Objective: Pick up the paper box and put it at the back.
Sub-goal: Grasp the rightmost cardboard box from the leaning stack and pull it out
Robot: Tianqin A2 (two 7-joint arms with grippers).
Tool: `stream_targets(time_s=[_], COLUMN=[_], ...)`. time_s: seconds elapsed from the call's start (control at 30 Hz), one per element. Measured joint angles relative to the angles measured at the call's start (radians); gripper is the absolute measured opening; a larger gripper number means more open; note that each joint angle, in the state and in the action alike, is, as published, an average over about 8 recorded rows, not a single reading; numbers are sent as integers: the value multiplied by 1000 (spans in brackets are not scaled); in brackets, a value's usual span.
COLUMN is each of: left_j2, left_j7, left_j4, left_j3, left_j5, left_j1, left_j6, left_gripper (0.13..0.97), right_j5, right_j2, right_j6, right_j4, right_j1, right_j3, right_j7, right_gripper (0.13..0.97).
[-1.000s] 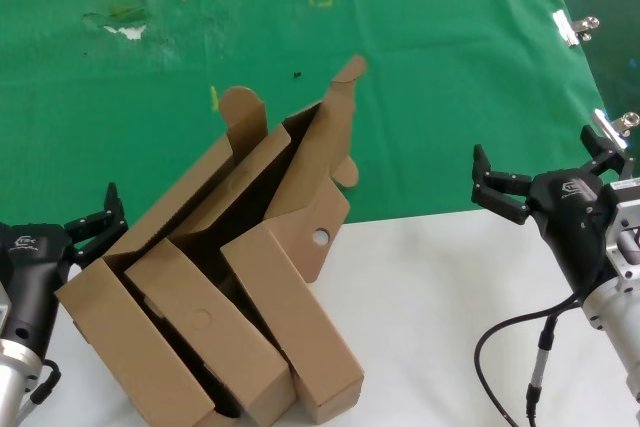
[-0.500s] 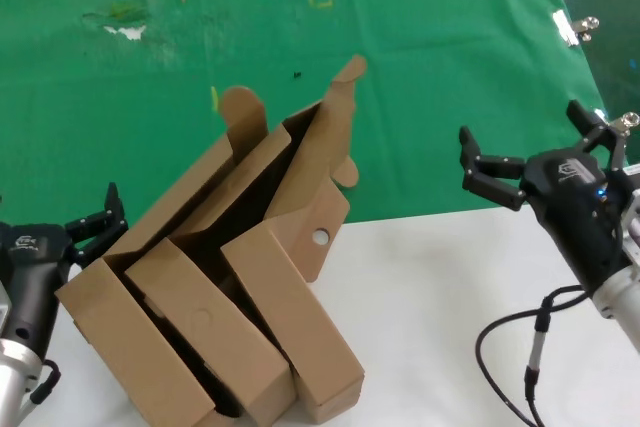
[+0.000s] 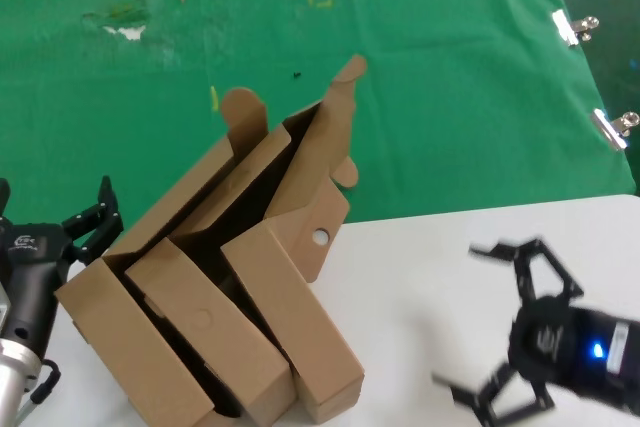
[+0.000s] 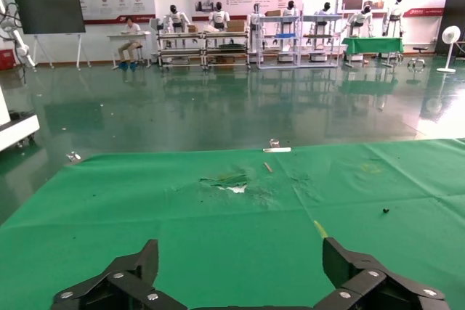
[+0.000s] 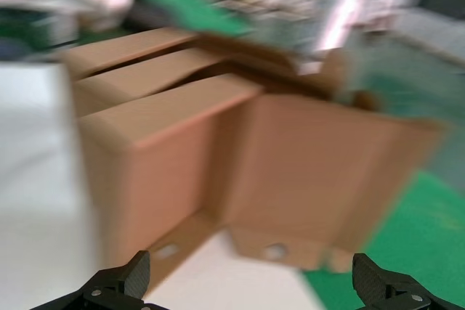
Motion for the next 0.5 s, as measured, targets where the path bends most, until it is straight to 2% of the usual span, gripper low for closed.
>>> stream_targets(time_s=[0.13,0.2,0.27,0.5], left_j2=[0,0,0,0], left_j7=[0,0,0,0], left_j4=[0,0,0,0], left_j3=[0,0,0,0], left_j5=[0,0,0,0], left_j1=[0,0,0,0], left_j6=[0,0,0,0], left_gripper=[763,763,763,591], right_j5=[-32,-54,-79,-168], right_j2=[97,119,125,85], right_j6=[-83,-110,-131,-203], right_j4=[24,25,18,-46], right_j1=[-13,10,46,208], right_j3=[-28,-62,-105,-270], right_j7=[-19,-19,-16,-2], right_gripper=[965,965,964,958])
